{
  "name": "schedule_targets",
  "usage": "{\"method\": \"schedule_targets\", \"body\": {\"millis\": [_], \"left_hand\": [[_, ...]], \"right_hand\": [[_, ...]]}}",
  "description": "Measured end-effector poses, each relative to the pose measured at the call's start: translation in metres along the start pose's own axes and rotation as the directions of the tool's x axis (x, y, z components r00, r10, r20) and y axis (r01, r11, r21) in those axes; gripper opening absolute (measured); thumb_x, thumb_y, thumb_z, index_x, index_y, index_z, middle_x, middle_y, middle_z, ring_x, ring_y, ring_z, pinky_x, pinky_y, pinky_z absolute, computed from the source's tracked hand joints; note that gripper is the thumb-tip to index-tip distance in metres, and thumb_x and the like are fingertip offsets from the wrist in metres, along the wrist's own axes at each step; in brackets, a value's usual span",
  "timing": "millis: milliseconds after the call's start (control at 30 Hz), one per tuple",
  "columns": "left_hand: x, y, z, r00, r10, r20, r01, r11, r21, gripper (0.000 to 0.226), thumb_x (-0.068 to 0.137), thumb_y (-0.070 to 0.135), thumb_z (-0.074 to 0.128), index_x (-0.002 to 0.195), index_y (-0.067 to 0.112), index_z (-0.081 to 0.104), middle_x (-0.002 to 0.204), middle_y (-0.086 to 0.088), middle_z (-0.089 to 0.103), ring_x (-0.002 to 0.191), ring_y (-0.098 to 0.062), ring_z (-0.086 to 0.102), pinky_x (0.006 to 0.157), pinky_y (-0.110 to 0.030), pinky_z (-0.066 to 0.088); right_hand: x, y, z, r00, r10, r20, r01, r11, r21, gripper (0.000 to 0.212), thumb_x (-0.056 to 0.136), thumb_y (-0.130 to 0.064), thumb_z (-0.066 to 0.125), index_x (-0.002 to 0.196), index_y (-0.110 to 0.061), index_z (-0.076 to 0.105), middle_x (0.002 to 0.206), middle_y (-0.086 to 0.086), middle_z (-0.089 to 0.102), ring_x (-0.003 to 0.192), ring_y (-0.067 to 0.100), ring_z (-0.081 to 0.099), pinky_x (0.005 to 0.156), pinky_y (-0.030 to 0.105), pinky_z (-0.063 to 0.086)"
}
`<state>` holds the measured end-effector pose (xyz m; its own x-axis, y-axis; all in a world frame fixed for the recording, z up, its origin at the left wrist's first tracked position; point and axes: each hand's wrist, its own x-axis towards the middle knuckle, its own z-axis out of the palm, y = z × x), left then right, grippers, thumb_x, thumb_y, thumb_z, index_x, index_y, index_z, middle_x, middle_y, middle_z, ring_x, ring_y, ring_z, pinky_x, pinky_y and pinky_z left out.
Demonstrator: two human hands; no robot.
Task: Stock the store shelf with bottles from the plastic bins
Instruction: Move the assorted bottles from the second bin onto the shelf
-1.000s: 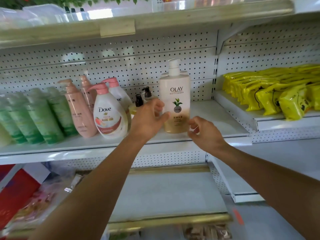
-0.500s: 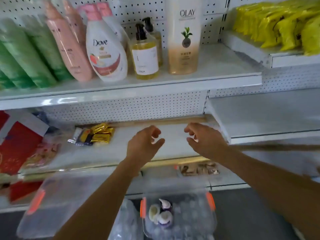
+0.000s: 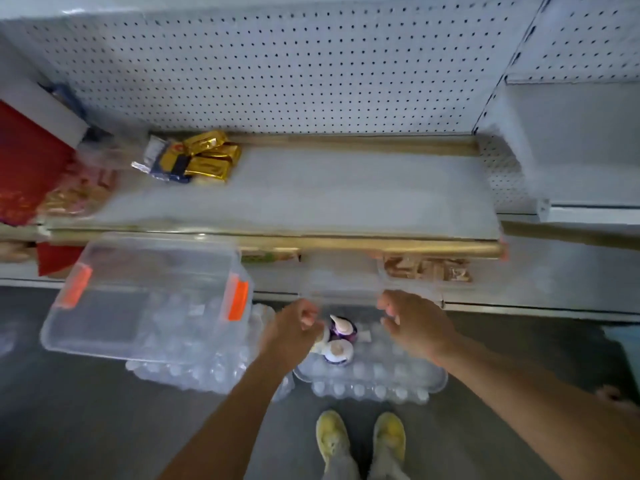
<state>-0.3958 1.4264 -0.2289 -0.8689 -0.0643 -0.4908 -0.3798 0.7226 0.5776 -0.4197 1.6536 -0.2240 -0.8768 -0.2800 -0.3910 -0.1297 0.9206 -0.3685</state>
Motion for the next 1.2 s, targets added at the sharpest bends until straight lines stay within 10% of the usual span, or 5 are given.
{"method": "schedule_targets", "body": {"millis": [333,567,1200], "left_hand": [[0.036,-0.091,0.107,0.975,-0.187,0.117,0.185,0.982,0.025,0.026,0.088,0.036,0.064,0.11,0.022,0.061,0.109,0.002,0.069,0.092,-0.016,0.067,0.079,-0.029,0.056],[0.068,-0.15,0.169,0.948,-0.263,0.178,0.254,0.964,0.075,0.058,0.093,0.035,0.059,0.144,0.018,0.038,0.145,-0.003,0.047,0.131,-0.021,0.047,0.109,-0.038,0.039],[0.098,-0.171,0.214,0.977,-0.193,0.089,0.197,0.979,-0.046,0.049,0.081,0.017,0.075,0.124,0.02,0.05,0.119,0.0,0.064,0.111,-0.019,0.06,0.087,-0.023,0.045]], "right_hand": [[0.033,0.034,0.143,0.969,0.029,0.245,-0.044,0.997,0.058,0.033,0.093,-0.023,0.055,0.126,-0.021,0.051,0.125,0.0,0.06,0.114,0.018,0.058,0.089,0.028,0.045],[0.071,0.034,0.218,0.961,0.025,0.275,-0.055,0.993,0.103,0.056,0.09,-0.021,0.063,0.14,-0.022,0.037,0.133,0.002,0.054,0.117,0.022,0.057,0.093,0.032,0.049],[0.096,0.051,0.264,0.986,-0.024,0.166,0.002,0.991,0.132,0.057,0.077,-0.04,0.077,0.125,-0.025,0.05,0.122,-0.002,0.065,0.11,0.022,0.062,0.09,0.033,0.051]]}}
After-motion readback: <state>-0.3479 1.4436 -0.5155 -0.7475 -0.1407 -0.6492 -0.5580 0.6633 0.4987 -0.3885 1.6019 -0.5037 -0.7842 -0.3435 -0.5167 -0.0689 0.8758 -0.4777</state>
